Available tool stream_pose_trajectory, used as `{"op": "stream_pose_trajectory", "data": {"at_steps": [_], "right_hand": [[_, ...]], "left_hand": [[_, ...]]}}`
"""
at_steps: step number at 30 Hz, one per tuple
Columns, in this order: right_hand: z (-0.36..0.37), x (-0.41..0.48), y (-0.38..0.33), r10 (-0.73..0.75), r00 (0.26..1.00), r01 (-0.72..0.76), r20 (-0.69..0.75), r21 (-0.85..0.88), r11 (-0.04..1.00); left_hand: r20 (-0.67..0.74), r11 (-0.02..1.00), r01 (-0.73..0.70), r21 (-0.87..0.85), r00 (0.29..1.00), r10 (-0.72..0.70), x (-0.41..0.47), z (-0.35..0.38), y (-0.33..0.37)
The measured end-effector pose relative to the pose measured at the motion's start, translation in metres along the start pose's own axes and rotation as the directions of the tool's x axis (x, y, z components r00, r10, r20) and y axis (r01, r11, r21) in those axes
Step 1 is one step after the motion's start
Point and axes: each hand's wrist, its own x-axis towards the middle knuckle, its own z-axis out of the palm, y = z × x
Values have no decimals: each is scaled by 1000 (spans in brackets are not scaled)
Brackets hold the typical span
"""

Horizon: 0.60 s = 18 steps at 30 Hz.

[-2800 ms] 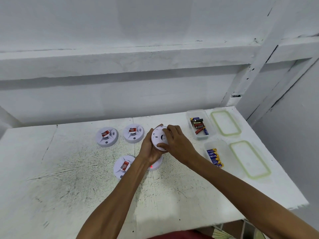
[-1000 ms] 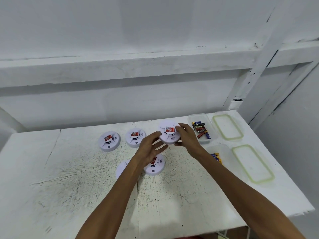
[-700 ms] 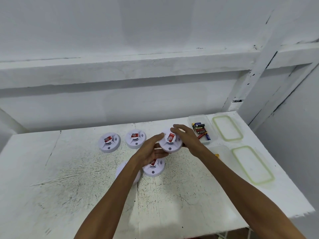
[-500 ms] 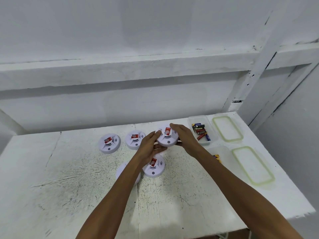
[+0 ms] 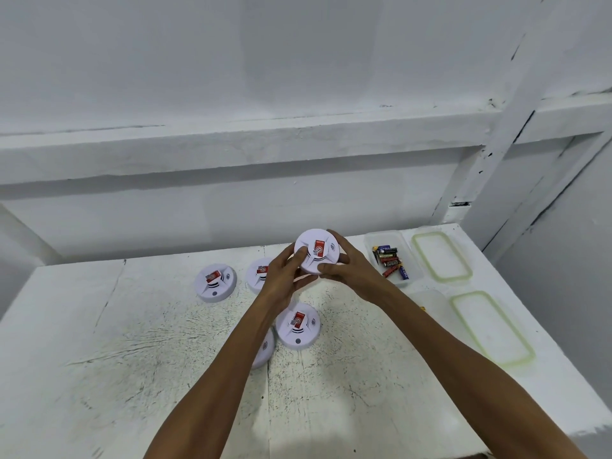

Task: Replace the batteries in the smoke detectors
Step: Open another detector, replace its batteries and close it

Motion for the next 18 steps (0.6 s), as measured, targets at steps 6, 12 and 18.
{"op": "stream_pose_trajectory", "data": {"at_steps": [6, 12, 18], "right_hand": [[5, 2, 1, -34, 997, 34, -70, -9, 999], [9, 6, 7, -21, 995, 21, -101, -4, 1000], [6, 11, 10, -2, 994, 0, -112, -18, 1000]], "left_hand": [[-18, 999, -36, 2, 999, 36, 0, 1, 0], [-28, 997, -68, -32, 997, 67, 0, 3, 2], [-21, 998, -48, -27, 999, 48, 5, 2, -2]]}}
